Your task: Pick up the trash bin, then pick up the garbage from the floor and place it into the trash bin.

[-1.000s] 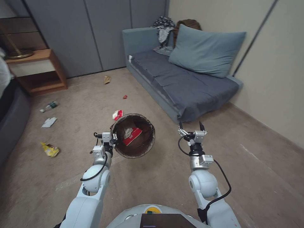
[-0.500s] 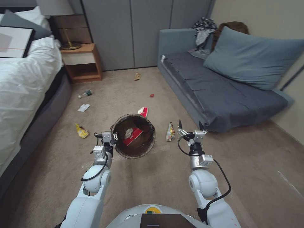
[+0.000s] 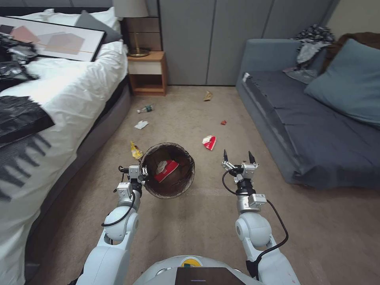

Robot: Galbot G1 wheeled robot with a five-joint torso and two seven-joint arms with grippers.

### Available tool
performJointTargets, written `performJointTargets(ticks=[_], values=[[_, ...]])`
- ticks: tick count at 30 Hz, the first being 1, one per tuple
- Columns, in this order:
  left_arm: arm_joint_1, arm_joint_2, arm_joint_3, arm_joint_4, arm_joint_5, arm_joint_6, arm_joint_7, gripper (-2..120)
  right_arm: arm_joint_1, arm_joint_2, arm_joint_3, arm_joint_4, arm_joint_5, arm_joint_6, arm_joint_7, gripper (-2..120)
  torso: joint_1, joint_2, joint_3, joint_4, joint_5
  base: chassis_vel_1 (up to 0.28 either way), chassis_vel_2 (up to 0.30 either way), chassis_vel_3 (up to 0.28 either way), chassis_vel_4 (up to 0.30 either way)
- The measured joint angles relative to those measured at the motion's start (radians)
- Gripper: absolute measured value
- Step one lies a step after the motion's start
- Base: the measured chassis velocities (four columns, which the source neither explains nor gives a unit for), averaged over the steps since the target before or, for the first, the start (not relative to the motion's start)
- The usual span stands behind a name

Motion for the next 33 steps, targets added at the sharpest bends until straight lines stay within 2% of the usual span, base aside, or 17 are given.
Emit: performJointTargets(ticks=[9, 33], values=[[-0.004, -0.001, 0.003, 0.003, 0.006, -0.013, 0.0, 2, -0.007, 0.004, 0.0, 0.004, -0.009, 0.004, -0.004, 100, 0.0, 0.0, 0.0, -0.0007, 0.0, 0.022, 0.027, 0.024, 0.023], [-0.006, 0.004, 0.008, 0.005, -0.002, -0.013, 0.003, 2, -0.002, 0.021, 0.012, 0.0, -0.023, -0.012, 0.039, 100, 0.0, 0.0, 0.0, -0.0004, 0.0, 0.0, 0.0, 0.0, 0.0]])
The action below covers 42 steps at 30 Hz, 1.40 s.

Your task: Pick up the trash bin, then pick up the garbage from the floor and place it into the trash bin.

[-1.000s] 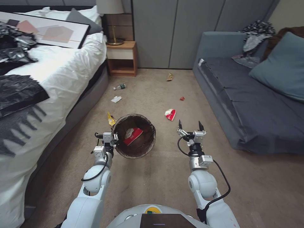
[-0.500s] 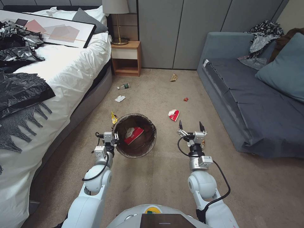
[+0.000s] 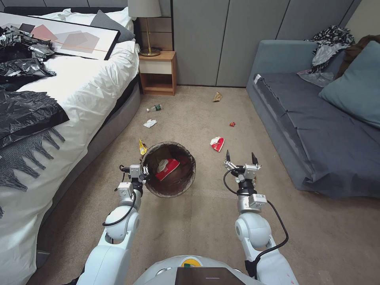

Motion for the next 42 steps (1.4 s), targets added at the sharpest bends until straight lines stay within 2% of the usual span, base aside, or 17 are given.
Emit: performJointTargets(ticks=[12, 33, 42], values=[[-0.001, 0.004, -0.001, 0.0, 0.0, 0.0, 0.0, 2, 0.002, 0.0, 0.0, -0.001, 0.0, 0.0, 0.001, 100, 0.0, 0.0, 0.0, 0.0, 0.0, -0.014, 0.022, 0.019, -0.019], [-0.005, 0.002, 0.002, 0.0, 0.0, 0.002, -0.002, 2, 0.003, 0.002, -0.001, -0.005, 0.001, 0.009, -0.004, 100, 0.0, 0.0, 0.0, 0.0, 0.0, -0.144, 0.138, 0.145, -0.134], [-0.005, 0.001, 0.0, 0.001, 0.0, 0.002, -0.002, 2, 0.006, 0.007, -0.002, -0.022, -0.022, 0.052, -0.018, 100, 0.0, 0.0, 0.0, 0.0001, 0.0, -0.063, 0.06, 0.046, -0.072]])
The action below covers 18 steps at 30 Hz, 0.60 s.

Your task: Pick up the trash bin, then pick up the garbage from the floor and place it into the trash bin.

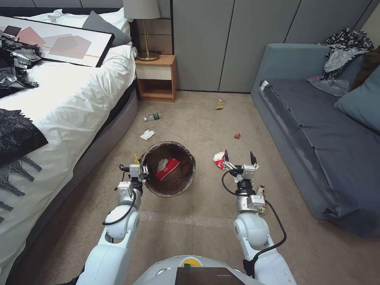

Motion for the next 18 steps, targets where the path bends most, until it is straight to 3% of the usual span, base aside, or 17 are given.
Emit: performJointTargets(ticks=[18], values=[[-0.001, 0.001, -0.002, -0.002, -0.009, 0.001, 0.0, 2, 0.012, -0.023, 0.015, 0.003, -0.029, -0.018, 0.02, 100, 0.0, 0.0, 0.0, -0.0002, 0.0001, 0.0, 0.0, 0.0, 0.0]])
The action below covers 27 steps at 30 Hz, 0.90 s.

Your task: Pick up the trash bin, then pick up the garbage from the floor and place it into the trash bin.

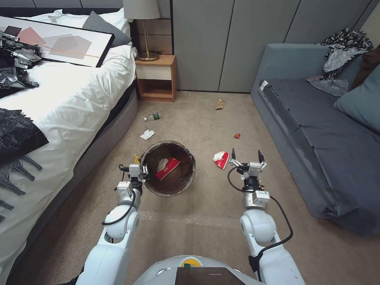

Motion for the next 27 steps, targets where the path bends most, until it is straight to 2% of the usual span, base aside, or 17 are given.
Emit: performJointTargets(ticks=[2, 4, 5, 6, 9, 10, 13, 15, 18, 27], values=[[0.0, 0.001, 0.0, -0.001, 0.0, 0.0, 0.0, 2, 0.008, -0.01, 0.014, 0.0, -0.008, -0.026, 0.015, 100, 0.0, 0.0, 0.0, 0.0, 0.0, 0.0, 0.0, 0.0, 0.0], [0.001, 0.002, 0.0, -0.001, 0.0, 0.0, 0.0, 2, 0.011, -0.033, 0.028, 0.01, 0.004, -0.096, 0.04, 100, 0.0, 0.0, 0.0, 0.0, 0.0001, 0.0, 0.0, 0.0, 0.0], [0.001, 0.003, -0.001, -0.002, 0.0, 0.0, 0.0, 2, 0.016, -0.05, 0.033, 0.018, 0.032, -0.173, 0.063, 100, 0.0, 0.0, 0.0, 0.0, 0.0, 0.0, 0.0, 0.0, 0.0], [0.001, 0.003, -0.001, -0.002, 0.0, 0.0, 0.0, 2, 0.016, -0.05, 0.033, 0.018, 0.032, -0.173, 0.063, 100, 0.0, 0.0, 0.0, 0.0, 0.0, 0.0, 0.0, 0.0, 0.0], [0.004, 0.004, -0.001, -0.003, -0.001, 0.001, 0.0, 2, 0.043, -0.088, 0.039, 0.007, 0.126, -0.358, 0.115, 100, 0.0, 0.0, 0.0, 0.0002, 0.0, 0.0, 0.0, 0.0, 0.0], [0.004, 0.004, -0.001, -0.003, -0.001, 0.001, 0.0, 2, 0.043, -0.088, 0.039, 0.007, 0.126, -0.358, 0.115, 100, 0.0, 0.0, 0.0, 0.0002, 0.0, 0.0, 0.0, 0.0, 0.0], [0.004, 0.007, 0.0, -0.004, -0.001, 0.003, -0.001, 2, 0.078, -0.112, 0.049, -0.057, 0.177, -0.447, 0.124, 100, 0.0, 0.0, 0.0, 0.0001, 0.0001, 0.0, 0.0, 0.0, 0.0], [0.004, 0.008, 0.0, -0.004, -0.001, 0.003, -0.001, 2, 0.082, -0.115, 0.051, -0.067, 0.182, -0.458, 0.122, 100, 0.0, 0.0, 0.0, 0.0001, 0.0001, 0.0, 0.0, 0.0, 0.0], [0.005, 0.006, 0.003, -0.004, 0.0, 0.004, -0.001, 2, 0.098, -0.122, 0.056, -0.106, 0.206, -0.523, 0.119, 100, 0.0, 0.0, 0.0, 0.0, 0.0, 0.0, 0.0, 0.0, 0.0], [0.006, 0.005, 0.004, 0.0, 0.002, 0.004, -0.002, 2, 0.122, -0.129, 0.064, -0.188, 0.218, -0.585, 0.117, 100, 0.0, 0.0, 0.0, 0.0, 0.0, 0.0, 0.0, 0.0, 0.0]])
